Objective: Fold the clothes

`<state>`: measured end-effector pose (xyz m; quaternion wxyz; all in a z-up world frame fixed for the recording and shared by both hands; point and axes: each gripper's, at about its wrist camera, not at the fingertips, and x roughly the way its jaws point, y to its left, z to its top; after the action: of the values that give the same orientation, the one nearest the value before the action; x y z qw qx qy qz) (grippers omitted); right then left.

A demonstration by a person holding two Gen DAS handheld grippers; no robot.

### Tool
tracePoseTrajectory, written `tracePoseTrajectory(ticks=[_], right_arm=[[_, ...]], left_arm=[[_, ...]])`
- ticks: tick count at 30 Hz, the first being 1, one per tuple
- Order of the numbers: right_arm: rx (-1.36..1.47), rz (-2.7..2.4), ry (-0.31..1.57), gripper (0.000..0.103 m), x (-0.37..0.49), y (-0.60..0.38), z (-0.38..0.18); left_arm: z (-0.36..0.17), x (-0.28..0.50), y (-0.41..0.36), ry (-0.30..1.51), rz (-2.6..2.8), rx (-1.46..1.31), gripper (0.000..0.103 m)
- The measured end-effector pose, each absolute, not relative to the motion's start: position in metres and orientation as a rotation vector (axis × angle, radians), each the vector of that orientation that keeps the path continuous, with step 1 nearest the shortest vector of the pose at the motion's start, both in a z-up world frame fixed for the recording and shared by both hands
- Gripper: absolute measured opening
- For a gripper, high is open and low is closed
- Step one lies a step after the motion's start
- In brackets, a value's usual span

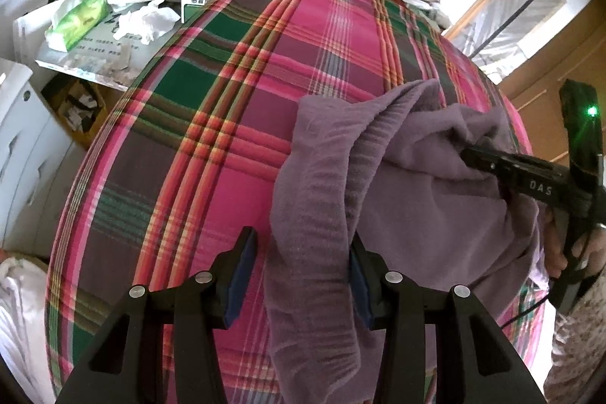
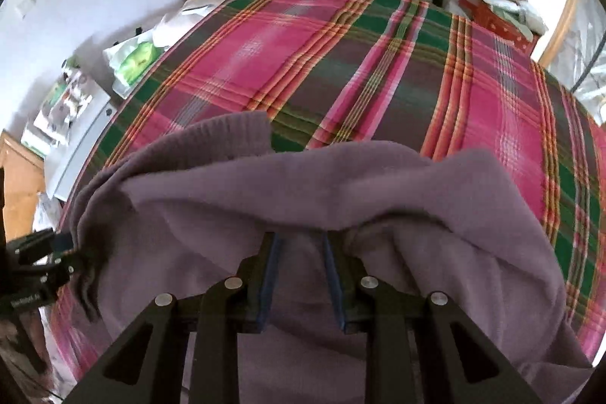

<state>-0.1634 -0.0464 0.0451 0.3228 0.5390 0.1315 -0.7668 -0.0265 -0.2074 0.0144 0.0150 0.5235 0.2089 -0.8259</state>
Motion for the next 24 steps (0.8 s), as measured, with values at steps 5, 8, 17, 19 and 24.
tracePoseTrajectory(ticks=[5,8,17,19,24], right_arm=[[1.259,-2.047,0.084,0.026,-0.179,-0.039,0.072],[1.207,-2.023,0.036,0.027,-0.193,-0.05,0.076],[1.219,-1.839,0.189,0.039,-0.203,-0.083,0.044],[1.218,-1.812,0.238,0.039,-0.201,-0.087,0.036],[1.211,-1.782,0.29,0.039,-0.202,-0.093,0.032]], left_arm=[[0.013,-0.02,-0.211,0.693,-2.571,1.635,0.047],[0.013,-0.017,-0.212,0.707,-2.576,1.629,0.047],[0.013,-0.016,-0.214,0.686,-2.591,1.646,0.047],[0.014,-0.015,-0.212,0.676,-2.584,1.653,0.047],[0.014,-0.016,-0.21,0.654,-2.586,1.66,0.048]])
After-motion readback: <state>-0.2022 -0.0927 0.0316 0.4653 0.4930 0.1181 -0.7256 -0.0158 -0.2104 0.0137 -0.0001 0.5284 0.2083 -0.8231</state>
